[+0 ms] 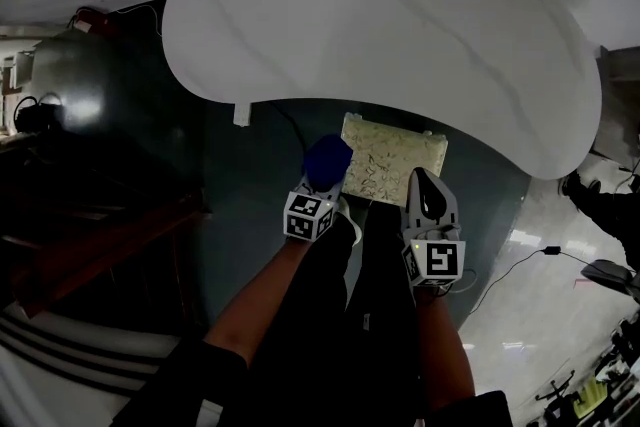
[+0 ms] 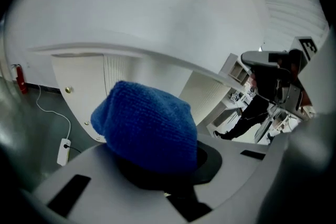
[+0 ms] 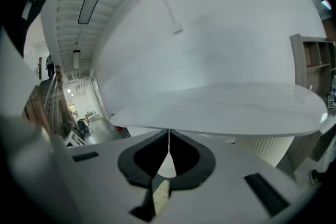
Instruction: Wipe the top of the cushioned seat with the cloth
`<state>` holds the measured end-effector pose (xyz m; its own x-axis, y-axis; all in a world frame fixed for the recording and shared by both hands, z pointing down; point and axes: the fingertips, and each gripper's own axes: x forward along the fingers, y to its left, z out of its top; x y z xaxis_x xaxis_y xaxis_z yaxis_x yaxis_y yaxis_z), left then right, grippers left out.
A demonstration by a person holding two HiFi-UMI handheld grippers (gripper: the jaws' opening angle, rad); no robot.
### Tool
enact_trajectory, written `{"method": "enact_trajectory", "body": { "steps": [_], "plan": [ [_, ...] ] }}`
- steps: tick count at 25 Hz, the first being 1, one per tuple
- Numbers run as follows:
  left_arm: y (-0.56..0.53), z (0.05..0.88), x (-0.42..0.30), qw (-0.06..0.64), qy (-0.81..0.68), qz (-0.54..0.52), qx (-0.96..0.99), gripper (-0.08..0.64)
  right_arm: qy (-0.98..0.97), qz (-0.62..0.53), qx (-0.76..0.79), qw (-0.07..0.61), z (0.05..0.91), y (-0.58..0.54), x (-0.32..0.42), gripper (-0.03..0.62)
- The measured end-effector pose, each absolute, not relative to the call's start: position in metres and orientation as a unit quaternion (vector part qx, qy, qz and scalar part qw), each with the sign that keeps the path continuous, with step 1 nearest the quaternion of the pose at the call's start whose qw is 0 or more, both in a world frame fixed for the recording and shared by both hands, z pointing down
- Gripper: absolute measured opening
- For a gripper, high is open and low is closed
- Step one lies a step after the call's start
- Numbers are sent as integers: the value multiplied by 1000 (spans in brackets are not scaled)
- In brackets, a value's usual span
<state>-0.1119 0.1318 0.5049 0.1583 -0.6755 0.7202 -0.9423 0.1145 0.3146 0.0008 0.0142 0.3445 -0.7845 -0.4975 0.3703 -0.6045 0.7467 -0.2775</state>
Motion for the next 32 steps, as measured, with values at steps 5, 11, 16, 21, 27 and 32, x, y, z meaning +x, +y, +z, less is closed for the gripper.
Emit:
{"method": "enact_trajectory", "body": {
  "steps": [5, 11, 16, 21, 27, 32],
  "plan": [
    [123, 589, -134, 437, -616, 197, 625, 40, -922, 198, 310, 120, 388, -1, -7, 37],
    [106, 640, -138, 421, -624, 203, 626, 40, -902, 225, 340, 142, 454, -7, -10, 37],
    [103, 681, -145, 453, -620, 196, 610, 40, -900, 241, 326, 160, 492, -3, -28, 37],
    [99, 713, -149, 474, -602, 201, 611, 40, -898, 236, 327, 176, 520, -4, -40, 35],
    [98, 739, -164, 488, -614, 225, 578, 40, -903, 232, 298, 205, 538, 2, -43, 37],
    [96, 752, -159, 518, -601, 221, 567, 40, -908, 230, 284, 205, 537, -2, -41, 37]
  ]
}}
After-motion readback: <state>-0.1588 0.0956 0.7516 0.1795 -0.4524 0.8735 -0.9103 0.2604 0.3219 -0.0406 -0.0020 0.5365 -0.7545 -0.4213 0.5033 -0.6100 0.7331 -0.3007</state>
